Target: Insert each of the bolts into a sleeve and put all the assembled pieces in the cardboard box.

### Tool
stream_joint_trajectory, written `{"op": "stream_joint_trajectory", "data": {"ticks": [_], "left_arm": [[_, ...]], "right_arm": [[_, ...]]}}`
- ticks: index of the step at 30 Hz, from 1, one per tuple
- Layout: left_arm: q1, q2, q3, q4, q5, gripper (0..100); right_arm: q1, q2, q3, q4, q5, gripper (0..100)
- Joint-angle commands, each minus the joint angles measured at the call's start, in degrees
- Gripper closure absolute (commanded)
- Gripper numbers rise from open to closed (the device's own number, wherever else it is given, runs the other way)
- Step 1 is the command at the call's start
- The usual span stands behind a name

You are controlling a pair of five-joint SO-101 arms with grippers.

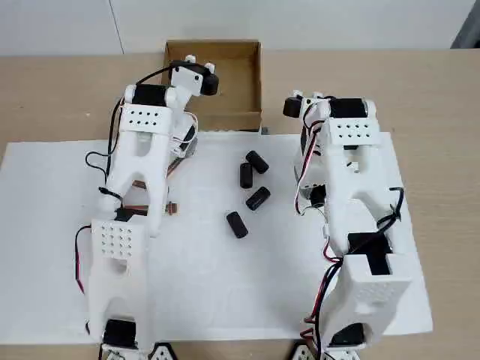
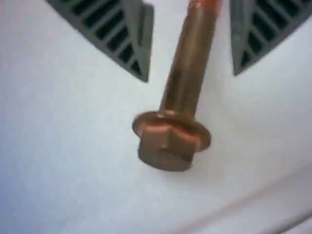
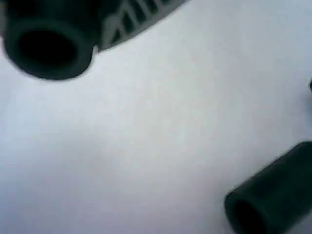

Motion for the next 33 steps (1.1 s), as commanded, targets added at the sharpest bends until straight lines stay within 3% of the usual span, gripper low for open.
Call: {"op": "stream_joint_trajectory", "data": {"ticks": [1,13,19,25,29,33], "left_arm": [[0.53,0.97,-1.98,-1.41,0.18,89],[0.18,5.19,-1.98,-2.46,0.18,90],[0.35,4.92,-2.07,-2.29,0.18,99],[0.0,4.57,-2.59,-1.93,0.18,100],[0.35,4.66,-10.42,5.19,0.35,100],[0.44,4.04,-16.66,5.63,0.53,100]], "right_arm": [[0.31,-4.09,-0.26,0.13,0.09,99.4],[0.31,-4.09,-0.26,0.22,0.09,99.4],[0.22,-4.53,-0.26,0.22,0.09,99.4],[0.22,-4.79,-0.35,0.66,0.09,99.4],[0.22,-9.1,-0.35,0.75,0.09,99.5],[0.13,-15.96,-0.26,0.75,0.09,99.5]]}}
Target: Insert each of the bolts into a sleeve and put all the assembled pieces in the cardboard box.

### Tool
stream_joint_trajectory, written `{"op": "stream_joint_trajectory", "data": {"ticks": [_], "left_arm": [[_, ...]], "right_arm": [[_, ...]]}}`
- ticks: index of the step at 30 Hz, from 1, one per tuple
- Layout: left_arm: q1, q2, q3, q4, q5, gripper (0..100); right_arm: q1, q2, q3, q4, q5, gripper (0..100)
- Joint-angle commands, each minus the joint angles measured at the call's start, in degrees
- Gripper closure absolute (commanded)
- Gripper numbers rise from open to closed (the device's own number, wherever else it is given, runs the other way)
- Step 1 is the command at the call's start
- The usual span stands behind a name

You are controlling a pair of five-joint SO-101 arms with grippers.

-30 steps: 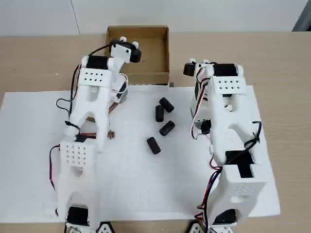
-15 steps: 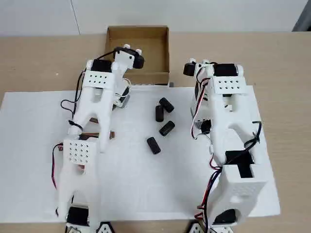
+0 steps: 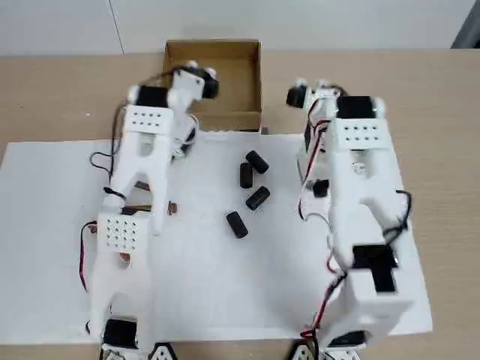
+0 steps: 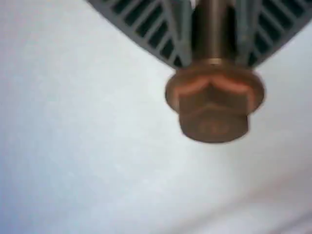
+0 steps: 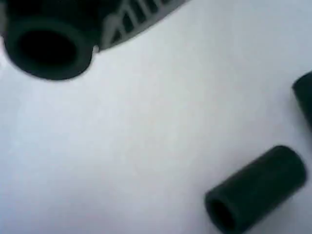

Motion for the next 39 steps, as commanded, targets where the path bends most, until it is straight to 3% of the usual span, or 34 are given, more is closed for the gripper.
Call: {"op": "stream_joint_trajectory", "data": {"ticks": [1,8,23,29,35,39], "left_arm": [[0.26,-2.81,-7.08,1.67,0.18,100],[1.32,-13.1,-6.73,1.67,11.25,100],[1.85,-44.13,4.44,1.67,11.69,100],[4.57,-59.96,17.45,1.41,12.48,100],[4.75,-75.87,36.09,0.97,18.99,100],[4.75,-85.89,49.1,-3.69,21.8,100]], "right_arm": [[-0.04,-8.66,-0.35,0.84,0.09,99.5],[0.4,-18.51,5.89,1.27,0.26,99.5],[0.57,-48.31,23.21,0.57,0.26,99.5],[0.57,-58.24,30.42,-4.62,0.18,99.5],[0.31,-68.18,39.47,-13.14,0.18,99.5],[0.13,-73.54,45.63,-17.89,0.09,99.5]]}}
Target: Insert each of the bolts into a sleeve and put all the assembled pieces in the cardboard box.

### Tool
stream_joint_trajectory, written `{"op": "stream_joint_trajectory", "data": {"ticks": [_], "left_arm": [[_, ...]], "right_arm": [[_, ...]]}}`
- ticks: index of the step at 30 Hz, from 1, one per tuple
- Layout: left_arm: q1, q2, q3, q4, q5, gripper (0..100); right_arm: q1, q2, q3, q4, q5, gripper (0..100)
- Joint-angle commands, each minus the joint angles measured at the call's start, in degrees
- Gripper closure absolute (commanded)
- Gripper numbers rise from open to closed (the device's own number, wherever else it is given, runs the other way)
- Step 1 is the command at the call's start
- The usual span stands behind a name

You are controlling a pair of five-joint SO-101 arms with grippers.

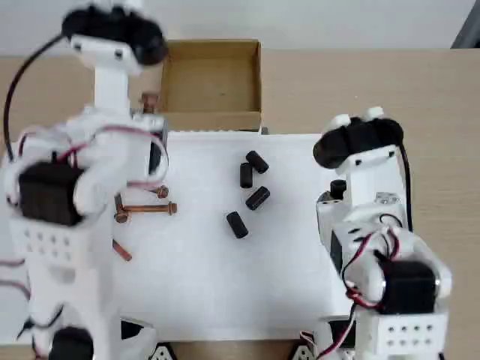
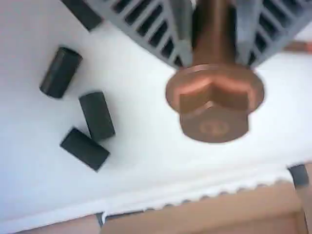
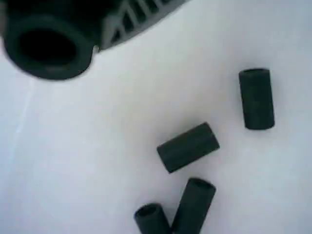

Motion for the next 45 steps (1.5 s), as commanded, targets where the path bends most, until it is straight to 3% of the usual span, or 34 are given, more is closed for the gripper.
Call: {"op": "stream_joint_trajectory", "data": {"ticks": [1,13,17,22,29,34,45], "left_arm": [[0.26,-10.73,10.95,-5.54,2.2,100],[0.18,-44.57,56.57,-37.54,2.64,100],[0.26,-55.3,67.91,-43.52,2.64,100],[0.26,-65.23,76.79,-45.8,3.87,100],[0.35,-74.37,83.91,-45.89,17.85,100],[0.7,-79.74,88.13,-45.89,23.3,100],[0.79,-80.35,89.1,-45.89,35.43,100]], "right_arm": [[0.31,-4.62,3.52,-4.88,0.09,99.5],[-0.04,-8.57,18.81,-20.97,0.0,99.5],[-5.05,-8.57,23.12,-25.8,0.0,99.5],[-13.32,-8.57,28.75,-32.48,0.0,99.5],[-21.76,-8.57,35.87,-43.91,-0.88,99.5],[-26.51,-8.57,39.47,-47.69,-5.01,99.5],[-36.18,-8.66,43.16,-54.9,-4.66,99.5]]}}
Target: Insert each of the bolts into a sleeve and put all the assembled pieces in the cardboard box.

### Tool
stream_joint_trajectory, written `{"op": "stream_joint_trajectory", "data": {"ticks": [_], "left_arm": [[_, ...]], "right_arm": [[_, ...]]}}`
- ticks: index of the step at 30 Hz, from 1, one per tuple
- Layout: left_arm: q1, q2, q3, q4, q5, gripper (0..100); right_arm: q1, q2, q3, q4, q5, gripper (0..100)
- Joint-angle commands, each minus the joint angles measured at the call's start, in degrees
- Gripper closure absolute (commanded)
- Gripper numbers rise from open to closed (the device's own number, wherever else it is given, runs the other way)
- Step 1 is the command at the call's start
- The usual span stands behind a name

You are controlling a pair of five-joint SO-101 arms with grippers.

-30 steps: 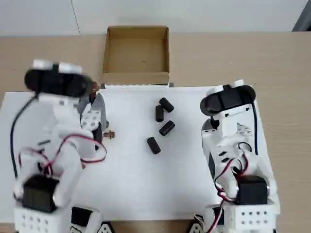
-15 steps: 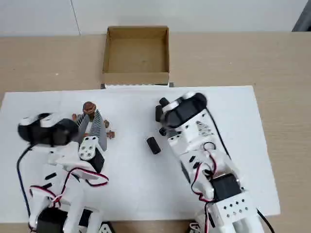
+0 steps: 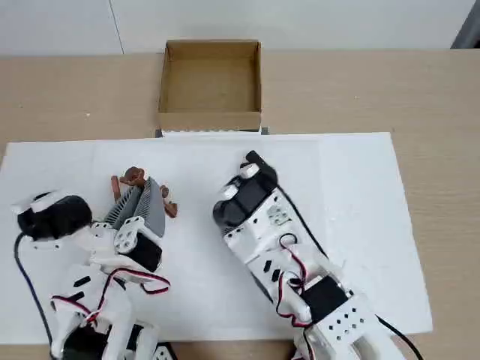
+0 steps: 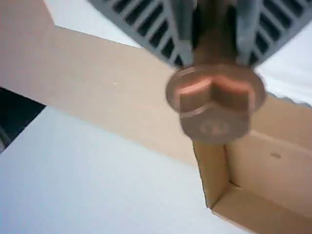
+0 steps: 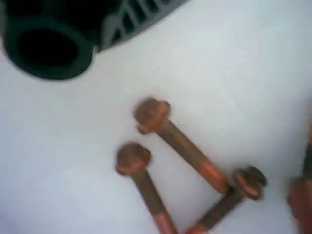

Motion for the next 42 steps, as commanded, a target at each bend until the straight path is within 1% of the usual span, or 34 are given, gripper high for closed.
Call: {"op": "stream_joint_trajectory", "data": {"ticks": [1,6,9,14,20,26,29,35,37,39,42], "left_arm": [[0.53,-0.7,-0.31,-1.93,3.08,100],[3.96,-0.7,-0.31,-1.93,3.6,100],[5.98,-0.7,-0.31,-2.11,3.6,100],[6.33,-0.7,-0.22,-5.01,3.6,100],[6.33,-0.7,1.27,-4.84,3.52,100],[6.42,-0.7,3.3,-5.1,3.52,100],[6.42,-0.7,4.0,-5.19,3.52,100],[7.3,-0.7,4.35,-4.66,3.43,100],[9.85,-0.7,4.35,-3.25,2.29,100],[12.4,-0.7,4.35,-2.02,-0.7,100],[14.15,-0.7,4.0,-0.18,-3.78,100]], "right_arm": [[-2.59,-0.92,-0.44,-2.59,-0.35,99.5],[-4.7,-0.92,-0.44,-2.07,-0.26,99.5],[-7.16,-0.92,-0.44,-2.07,2.37,99.5],[-9.98,-0.92,-0.44,-2.42,3.25,99.5],[-10.07,-1.19,-0.88,-2.51,3.52,99.5],[-10.77,-7.87,-0.53,-1.98,8.09,99.5],[-10.77,-10.24,-0.53,-1.8,8.18,99.5],[-10.77,-11.38,-0.53,1.89,7.91,99.5],[-10.68,-11.38,-0.53,1.89,7.91,99.5],[-10.68,-11.38,-0.53,1.89,7.91,99.5],[-10.68,-11.38,-0.53,1.89,7.91,99.5]]}}
